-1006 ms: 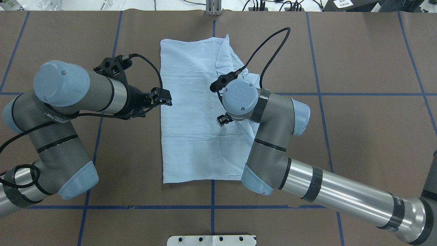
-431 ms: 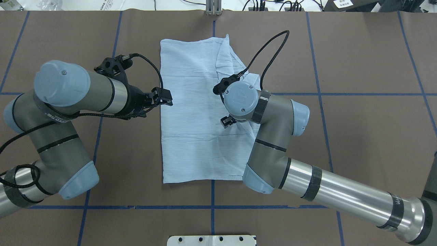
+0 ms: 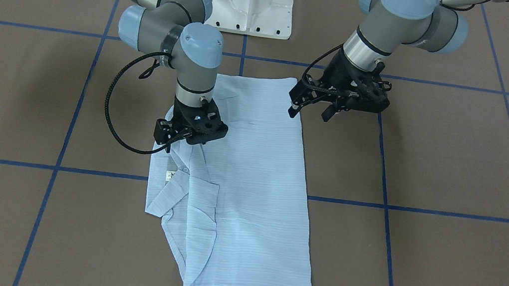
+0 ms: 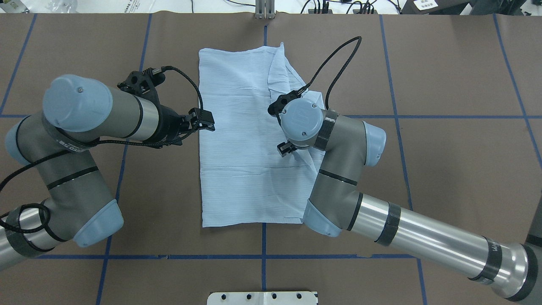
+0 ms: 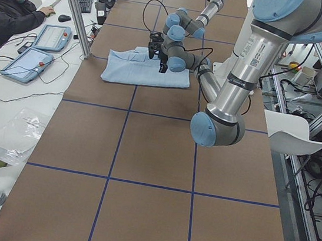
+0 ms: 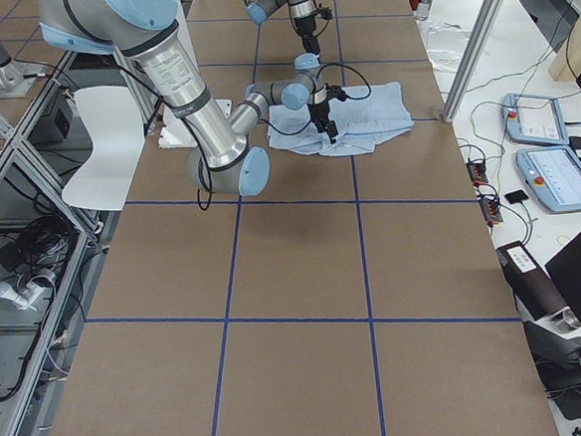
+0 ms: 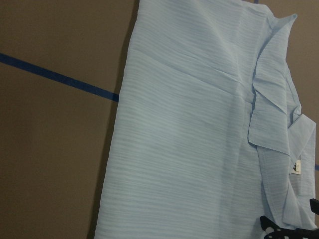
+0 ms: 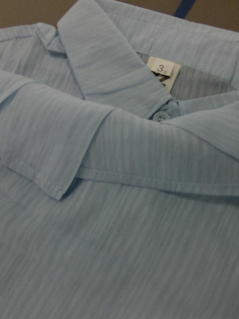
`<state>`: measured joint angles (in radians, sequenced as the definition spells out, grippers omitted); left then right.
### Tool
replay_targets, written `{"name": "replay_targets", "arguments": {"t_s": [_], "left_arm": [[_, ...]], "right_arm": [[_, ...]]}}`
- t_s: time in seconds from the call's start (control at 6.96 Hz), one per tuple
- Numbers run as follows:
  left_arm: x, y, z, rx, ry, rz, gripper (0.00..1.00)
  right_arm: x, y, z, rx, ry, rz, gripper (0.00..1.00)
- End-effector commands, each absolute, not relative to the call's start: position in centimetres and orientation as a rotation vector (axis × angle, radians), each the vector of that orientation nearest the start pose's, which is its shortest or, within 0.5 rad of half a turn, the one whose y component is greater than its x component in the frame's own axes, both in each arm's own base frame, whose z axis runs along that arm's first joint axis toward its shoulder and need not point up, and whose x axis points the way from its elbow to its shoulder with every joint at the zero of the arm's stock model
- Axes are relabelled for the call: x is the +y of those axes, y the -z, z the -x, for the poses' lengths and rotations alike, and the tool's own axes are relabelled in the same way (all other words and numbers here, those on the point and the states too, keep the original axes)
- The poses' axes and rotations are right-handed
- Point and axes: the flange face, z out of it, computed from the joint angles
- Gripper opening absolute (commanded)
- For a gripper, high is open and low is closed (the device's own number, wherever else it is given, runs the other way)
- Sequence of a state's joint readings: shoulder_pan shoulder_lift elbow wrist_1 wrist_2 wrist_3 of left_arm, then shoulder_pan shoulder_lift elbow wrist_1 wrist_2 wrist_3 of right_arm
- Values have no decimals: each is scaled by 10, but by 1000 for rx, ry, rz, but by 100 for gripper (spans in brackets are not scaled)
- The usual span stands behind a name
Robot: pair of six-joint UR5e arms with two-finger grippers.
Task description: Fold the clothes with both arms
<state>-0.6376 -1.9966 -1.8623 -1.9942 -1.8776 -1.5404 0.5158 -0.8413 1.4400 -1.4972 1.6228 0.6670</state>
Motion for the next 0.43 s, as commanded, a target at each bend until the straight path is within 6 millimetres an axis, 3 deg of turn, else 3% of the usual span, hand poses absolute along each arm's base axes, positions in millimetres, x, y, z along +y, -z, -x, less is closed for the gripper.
{"name": "replay_targets", "arguments": {"t_s": [0.0,0.29], "left_arm": [[-440,-239,-419,1166,363,-114,100],[-440,-239,-419,1166,363,-114,100]], "right_arm": [[-492,-284,579,-530,376,-395,100],[-514,-297,557,-505,378,-398,100]]}}
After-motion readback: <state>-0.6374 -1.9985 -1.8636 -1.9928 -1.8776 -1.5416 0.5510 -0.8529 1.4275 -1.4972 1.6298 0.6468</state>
